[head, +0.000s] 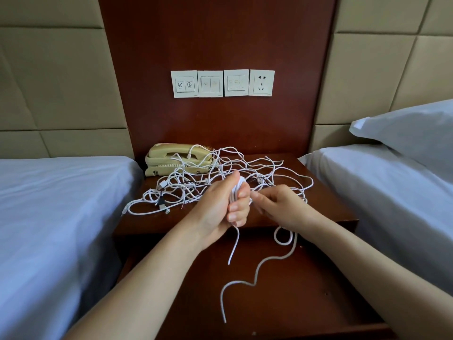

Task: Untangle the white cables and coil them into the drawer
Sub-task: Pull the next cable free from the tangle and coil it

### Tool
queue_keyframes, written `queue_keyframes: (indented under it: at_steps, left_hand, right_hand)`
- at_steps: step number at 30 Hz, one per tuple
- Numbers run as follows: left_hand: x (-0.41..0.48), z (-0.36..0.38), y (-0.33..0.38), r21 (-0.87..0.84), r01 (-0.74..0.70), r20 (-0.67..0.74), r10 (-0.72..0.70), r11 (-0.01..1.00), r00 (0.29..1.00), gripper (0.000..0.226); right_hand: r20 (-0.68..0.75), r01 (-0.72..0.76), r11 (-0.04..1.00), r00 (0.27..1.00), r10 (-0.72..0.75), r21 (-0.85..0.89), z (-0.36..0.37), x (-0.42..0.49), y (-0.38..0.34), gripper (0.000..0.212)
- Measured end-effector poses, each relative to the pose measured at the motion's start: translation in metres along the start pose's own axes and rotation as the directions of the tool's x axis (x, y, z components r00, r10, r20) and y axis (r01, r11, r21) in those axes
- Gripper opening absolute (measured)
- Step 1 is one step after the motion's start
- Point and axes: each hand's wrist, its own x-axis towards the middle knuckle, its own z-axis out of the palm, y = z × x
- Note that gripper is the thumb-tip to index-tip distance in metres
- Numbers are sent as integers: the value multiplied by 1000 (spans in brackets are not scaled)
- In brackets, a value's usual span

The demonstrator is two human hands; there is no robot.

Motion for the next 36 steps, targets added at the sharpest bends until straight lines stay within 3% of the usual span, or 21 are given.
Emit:
queue_keyframes:
  at_steps: [7,15,23,28,32,36]
  left_hand:
    - [4,-4,2,-209,-42,-140,13,977,990,47]
    - [13,-8,3,-226,-121,-333,41,967,942,48]
    - [21,-11,-5,-6,-182,-391,166,983,905,48]
    - [22,-18,-20,401,-113,-336,261,909,905,49]
    - [19,-17,-25,577,-67,-271,268,814,924,57]
    - [16,-9,-27,481,-55,-160,149,875,976,68]
  right_hand:
    - [206,42,984,979,-6,-171,12,-11,-19,37]
    - [389,191,909,920,-35,-370,14,-17,-36,28]
    - [434,251,878,899,-56,-407,9,-26,-54,26]
    - [497,299,859,866,-61,-415,6,-27,-62,24]
    - [355,289,862,924,-139,-416,-2,-22,-57,24]
    - [120,249,886,968,-219,-392,-11,-16,-48,24]
